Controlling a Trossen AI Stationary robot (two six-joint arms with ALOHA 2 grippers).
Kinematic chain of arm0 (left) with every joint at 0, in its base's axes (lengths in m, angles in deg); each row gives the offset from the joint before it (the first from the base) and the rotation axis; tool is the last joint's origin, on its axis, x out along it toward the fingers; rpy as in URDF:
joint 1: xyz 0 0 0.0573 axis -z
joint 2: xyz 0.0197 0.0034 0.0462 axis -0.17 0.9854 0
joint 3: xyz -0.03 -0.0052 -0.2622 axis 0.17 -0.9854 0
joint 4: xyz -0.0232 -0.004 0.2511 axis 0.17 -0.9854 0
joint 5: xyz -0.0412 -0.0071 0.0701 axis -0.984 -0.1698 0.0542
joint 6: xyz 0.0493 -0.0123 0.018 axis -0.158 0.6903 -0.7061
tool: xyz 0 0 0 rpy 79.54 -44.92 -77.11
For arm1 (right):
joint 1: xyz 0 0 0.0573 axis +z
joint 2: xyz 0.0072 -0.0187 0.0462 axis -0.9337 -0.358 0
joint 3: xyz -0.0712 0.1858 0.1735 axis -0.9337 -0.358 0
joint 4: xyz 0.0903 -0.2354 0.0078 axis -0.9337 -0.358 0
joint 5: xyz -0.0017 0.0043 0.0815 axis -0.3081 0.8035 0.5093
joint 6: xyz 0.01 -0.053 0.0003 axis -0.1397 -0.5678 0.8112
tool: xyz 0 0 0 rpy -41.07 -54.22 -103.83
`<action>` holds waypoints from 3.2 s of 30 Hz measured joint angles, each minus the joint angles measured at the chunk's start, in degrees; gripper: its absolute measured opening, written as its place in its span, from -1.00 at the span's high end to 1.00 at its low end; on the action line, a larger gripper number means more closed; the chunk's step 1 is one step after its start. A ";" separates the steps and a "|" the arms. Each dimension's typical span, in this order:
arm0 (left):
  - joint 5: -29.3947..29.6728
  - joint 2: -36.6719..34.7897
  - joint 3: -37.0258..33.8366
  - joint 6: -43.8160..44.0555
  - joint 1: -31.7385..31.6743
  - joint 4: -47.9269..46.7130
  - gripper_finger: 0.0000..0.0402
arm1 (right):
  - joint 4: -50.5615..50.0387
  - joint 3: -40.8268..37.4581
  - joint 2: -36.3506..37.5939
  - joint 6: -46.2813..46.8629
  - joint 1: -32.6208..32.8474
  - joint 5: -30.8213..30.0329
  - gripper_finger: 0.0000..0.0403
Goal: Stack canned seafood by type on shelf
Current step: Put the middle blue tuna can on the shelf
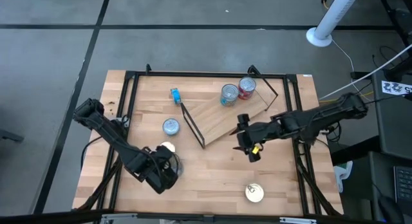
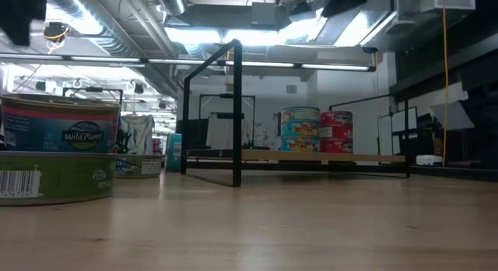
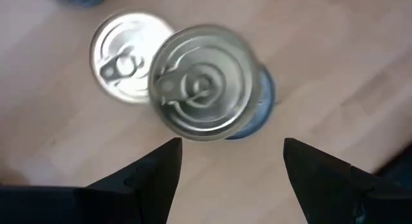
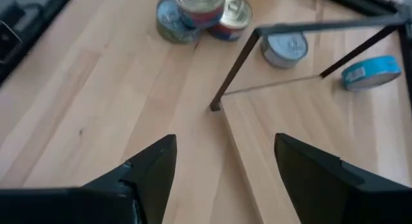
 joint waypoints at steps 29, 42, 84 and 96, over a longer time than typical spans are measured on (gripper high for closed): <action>1.76 -1.03 -12.10 10.00 0.46 5.95 0.21 | 35.41 0.00 -23.67 -17.11 5.52 -3.77 -0.30; 1.85 -1.07 -12.10 10.13 0.46 7.55 0.29 | 61.02 -0.04 -37.56 -48.58 5.78 -9.15 -0.30; 1.76 -0.63 -12.10 9.24 0.44 7.72 0.29 | 69.14 10.62 -53.17 -63.46 0.14 -7.67 -0.30; 1.78 -0.63 -12.10 9.39 0.44 7.71 0.29 | 66.84 10.62 -53.52 -66.87 0.14 -9.61 -0.30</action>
